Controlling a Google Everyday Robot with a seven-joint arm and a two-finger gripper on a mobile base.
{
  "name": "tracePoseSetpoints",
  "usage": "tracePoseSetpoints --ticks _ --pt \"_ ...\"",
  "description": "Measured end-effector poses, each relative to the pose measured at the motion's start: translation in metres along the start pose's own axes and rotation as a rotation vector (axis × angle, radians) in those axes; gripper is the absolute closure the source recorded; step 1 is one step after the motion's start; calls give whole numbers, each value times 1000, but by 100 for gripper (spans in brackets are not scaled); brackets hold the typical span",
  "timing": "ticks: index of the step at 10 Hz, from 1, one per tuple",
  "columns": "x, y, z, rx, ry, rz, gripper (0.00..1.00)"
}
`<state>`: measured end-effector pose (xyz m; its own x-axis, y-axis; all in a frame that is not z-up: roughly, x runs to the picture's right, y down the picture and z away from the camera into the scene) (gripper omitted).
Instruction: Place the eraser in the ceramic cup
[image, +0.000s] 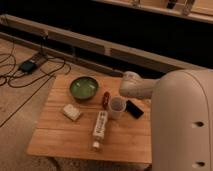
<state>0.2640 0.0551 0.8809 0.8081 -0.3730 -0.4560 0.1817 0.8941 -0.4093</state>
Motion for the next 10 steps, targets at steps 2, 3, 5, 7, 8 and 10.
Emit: tracePoseSetpoints --ticks 2,3,5,7,8,10 --pt "-1 -4 -5 -27 -38 36 20" --pt "-1 -8 -10 -32 -58 52 20" --pt "6 -16 -25 -43 -114 87 20" --pt "15 -18 -31 -52 -183 115 20" --pt "26 -15 -29 -59 -232 143 20" --pt "39 -9 -15 -89 -268 198 20"
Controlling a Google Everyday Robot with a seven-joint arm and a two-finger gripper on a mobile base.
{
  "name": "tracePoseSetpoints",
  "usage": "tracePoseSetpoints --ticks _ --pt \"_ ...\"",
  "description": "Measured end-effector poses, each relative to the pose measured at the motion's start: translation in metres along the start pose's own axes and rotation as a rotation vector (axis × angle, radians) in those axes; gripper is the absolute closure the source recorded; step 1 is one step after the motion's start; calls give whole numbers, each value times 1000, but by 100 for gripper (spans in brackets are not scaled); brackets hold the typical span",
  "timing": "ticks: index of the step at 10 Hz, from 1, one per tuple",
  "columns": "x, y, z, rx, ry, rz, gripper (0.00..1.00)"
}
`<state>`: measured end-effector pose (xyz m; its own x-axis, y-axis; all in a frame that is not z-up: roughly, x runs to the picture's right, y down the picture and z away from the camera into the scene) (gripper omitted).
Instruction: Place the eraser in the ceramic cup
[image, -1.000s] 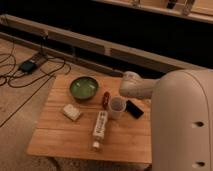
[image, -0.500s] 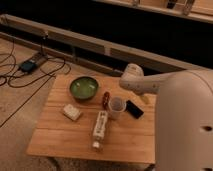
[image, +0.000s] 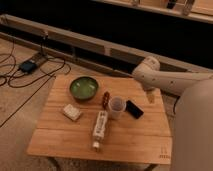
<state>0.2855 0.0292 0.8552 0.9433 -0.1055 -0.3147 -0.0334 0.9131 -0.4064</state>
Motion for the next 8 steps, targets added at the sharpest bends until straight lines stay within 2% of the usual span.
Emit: tracePoseSetpoints --ticks 4,5,7,8 --pt "-8 14 39 -132 35 133 20" --pt "-12 19 38 -144 41 165 20" --pt "-23 39 32 -171 21 201 20" --pt "-30 57 26 -182 -16 218 20"
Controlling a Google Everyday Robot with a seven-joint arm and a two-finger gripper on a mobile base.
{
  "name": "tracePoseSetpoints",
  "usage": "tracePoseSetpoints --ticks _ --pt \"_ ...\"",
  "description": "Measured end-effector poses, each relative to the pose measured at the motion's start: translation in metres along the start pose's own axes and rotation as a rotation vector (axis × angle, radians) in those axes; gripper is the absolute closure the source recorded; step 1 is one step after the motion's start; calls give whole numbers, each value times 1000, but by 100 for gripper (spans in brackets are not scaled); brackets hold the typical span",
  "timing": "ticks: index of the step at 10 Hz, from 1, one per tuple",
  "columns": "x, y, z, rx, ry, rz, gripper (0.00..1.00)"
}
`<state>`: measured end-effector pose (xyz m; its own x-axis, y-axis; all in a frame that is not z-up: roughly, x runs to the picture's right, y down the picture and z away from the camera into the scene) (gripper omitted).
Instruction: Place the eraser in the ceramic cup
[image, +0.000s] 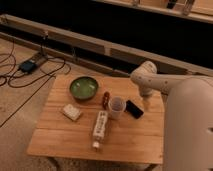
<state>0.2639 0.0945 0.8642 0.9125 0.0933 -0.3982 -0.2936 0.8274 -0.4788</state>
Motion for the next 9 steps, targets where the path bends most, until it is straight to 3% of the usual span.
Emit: tracePoseSetpoints --ticks 3,5,7,9 --pt "10 35 0 -33 -86 45 20" --pt "8 42 3 -44 -125 57 20" --pt "-8 45 9 -55 -128 62 20" --pt "-39 46 14 -55 -113 84 20"
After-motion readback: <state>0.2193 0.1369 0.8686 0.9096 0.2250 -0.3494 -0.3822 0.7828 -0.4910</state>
